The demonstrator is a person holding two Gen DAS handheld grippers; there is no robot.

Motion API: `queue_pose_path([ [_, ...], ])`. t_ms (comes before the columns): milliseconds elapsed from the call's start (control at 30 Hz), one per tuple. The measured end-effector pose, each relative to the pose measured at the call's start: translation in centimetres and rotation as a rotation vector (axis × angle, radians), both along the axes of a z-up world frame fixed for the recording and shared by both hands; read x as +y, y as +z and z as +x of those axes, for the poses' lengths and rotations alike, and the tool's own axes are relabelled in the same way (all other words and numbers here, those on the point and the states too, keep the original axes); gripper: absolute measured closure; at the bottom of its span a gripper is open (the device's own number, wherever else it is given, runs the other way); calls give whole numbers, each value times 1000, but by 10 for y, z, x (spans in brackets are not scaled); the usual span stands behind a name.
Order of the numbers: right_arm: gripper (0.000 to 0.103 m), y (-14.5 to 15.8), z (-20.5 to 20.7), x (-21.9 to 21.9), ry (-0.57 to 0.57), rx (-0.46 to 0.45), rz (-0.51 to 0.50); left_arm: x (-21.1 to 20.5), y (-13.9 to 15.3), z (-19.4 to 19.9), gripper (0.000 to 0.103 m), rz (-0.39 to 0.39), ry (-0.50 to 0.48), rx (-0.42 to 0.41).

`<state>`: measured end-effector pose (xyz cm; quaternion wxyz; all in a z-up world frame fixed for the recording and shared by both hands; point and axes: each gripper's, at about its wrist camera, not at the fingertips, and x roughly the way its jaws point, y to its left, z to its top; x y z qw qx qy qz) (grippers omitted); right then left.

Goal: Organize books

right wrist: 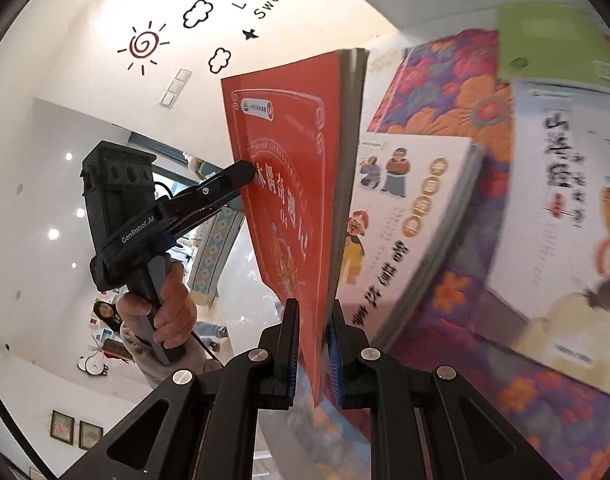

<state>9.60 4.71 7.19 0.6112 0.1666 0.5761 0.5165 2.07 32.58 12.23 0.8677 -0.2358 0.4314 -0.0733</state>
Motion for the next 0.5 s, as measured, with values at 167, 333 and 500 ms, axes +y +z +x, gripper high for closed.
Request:
queue_pose_path([
  [167, 89, -14, 10, 1, -37, 8, -3, 17, -31, 7, 71, -32, 32, 51],
  [333, 89, -27, 24, -11, -99, 9, -12, 27, -56, 15, 71, -88, 44, 77],
  [500, 89, -47, 25, -17, -108, 34, -55, 33, -68, 22, 71, -85, 51, 87],
])
